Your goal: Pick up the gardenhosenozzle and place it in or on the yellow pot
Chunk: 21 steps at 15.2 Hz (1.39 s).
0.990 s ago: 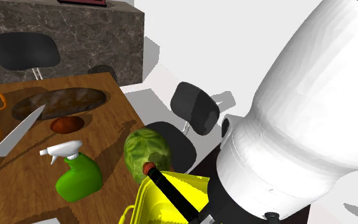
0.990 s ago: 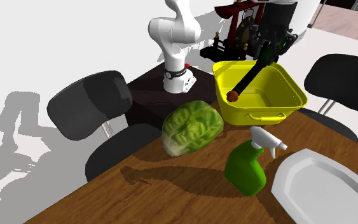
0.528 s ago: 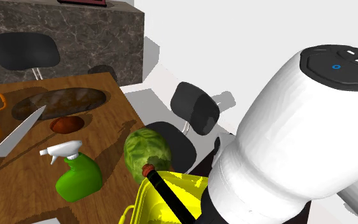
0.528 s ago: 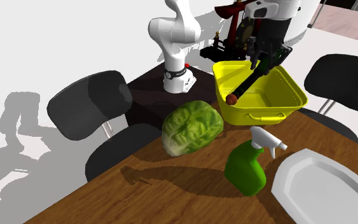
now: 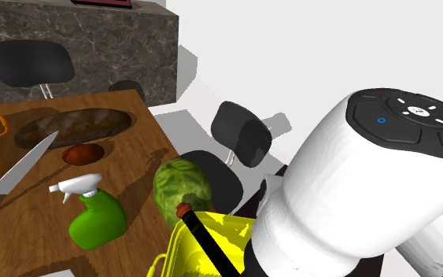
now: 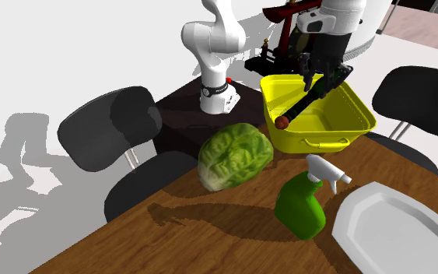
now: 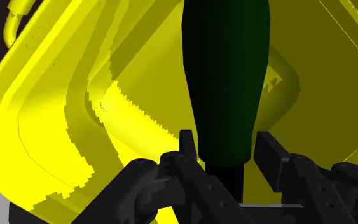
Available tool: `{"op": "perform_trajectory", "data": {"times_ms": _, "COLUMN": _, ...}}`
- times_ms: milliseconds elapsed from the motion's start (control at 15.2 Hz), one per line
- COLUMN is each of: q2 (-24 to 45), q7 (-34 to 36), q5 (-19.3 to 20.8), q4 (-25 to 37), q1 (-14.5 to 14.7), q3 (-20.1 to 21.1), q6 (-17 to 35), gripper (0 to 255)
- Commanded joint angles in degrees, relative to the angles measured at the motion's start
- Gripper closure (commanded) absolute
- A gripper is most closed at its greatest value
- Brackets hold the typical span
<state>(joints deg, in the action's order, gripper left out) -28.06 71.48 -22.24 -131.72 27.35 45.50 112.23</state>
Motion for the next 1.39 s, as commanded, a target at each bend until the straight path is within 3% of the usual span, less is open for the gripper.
{"op": "perform_trajectory", "data": {"times_ms": 0, "q2": 0.01, "q7": 0.00, "q5": 0.00, "q4": 0.00, "q1": -0.01, "q3": 0.01, "q6": 0.05, "gripper": 255}}
{"op": "perform_trajectory", "data": {"times_ms": 132, "q2": 0.01, "q7": 0.00, "q5": 0.00, "q4": 0.00, "q1": -0.01, "q3": 0.01, "q6": 0.05, "gripper": 255}}
{"op": "perform_trajectory", "data": {"times_ms": 198, "q2": 0.01, "q7": 0.00, "q5": 0.00, "q4": 0.00, "q1": -0.01, "q3": 0.01, "q6": 0.05, "gripper": 0}}
{"op": "perform_trajectory", "data": {"times_ms": 528, "q2": 0.01, "q7": 0.00, "q5": 0.00, "q4": 0.00, "q1": -0.01, "q3": 0.01, "q6": 0.05, "gripper": 0}}
{"op": "perform_trajectory", "data": {"times_ms": 792, "q2": -1.53, "q7": 0.05, "q5": 0.88, "q4": 5.84, "q1": 0.06, "q3": -2.72, "q6": -7.44, "gripper": 0}}
{"op": "perform_trajectory", "data": {"times_ms": 1320, "q2": -1.53, "q7": 0.05, "q5": 0.88, "q4": 5.84, "q1": 0.06, "q3": -2.73, "q6": -7.44, "gripper": 0}}
